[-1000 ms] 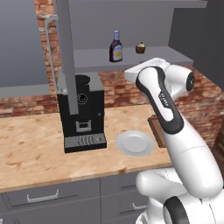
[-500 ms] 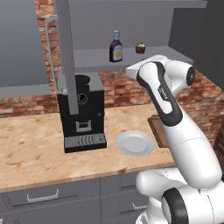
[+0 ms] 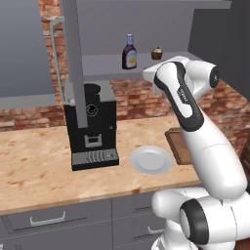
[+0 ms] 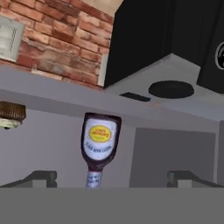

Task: Pick the shrimp from the plate and place it on the cutting board. Then pick the condiment bottle from the cabinet and place it next to the cutting board.

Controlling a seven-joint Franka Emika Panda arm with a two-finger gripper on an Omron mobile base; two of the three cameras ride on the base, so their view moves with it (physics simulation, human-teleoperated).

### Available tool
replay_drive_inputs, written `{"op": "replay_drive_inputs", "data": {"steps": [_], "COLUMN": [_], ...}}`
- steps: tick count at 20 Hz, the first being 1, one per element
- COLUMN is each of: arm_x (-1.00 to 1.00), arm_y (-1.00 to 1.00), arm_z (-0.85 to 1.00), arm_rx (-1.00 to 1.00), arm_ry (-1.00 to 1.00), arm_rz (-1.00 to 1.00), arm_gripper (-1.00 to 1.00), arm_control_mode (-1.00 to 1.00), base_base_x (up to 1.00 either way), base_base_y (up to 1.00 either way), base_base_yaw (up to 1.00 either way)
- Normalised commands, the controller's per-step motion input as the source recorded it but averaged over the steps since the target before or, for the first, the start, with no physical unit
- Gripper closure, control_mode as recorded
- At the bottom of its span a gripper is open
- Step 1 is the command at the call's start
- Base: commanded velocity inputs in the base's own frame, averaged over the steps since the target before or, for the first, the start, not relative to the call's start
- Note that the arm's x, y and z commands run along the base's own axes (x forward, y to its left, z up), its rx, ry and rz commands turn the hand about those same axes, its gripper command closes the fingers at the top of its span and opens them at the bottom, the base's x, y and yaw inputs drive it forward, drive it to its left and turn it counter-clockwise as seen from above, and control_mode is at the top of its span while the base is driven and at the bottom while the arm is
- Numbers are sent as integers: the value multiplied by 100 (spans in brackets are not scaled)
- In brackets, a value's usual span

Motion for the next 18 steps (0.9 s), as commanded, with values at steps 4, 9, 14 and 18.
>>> {"op": "replay_drive_inputs", "data": {"steps": [4,9,14,18], "arm_x": [-2,-5,-6,-4], "arm_y": [8,15,19,20], "arm_z": [40,35,29,26], "arm_rx": [5,5,5,5], "arm_ry": [3,1,3,5], "arm_rz": [-3,0,0,0], "arm_gripper": [-100,-100,-100,-100], "arm_control_mode": [-100,-100,-100,-100], "base_base_x": [0,0,0,0], "base_base_y": [0,0,0,0], "base_base_yaw": [0,0,0,0]}}
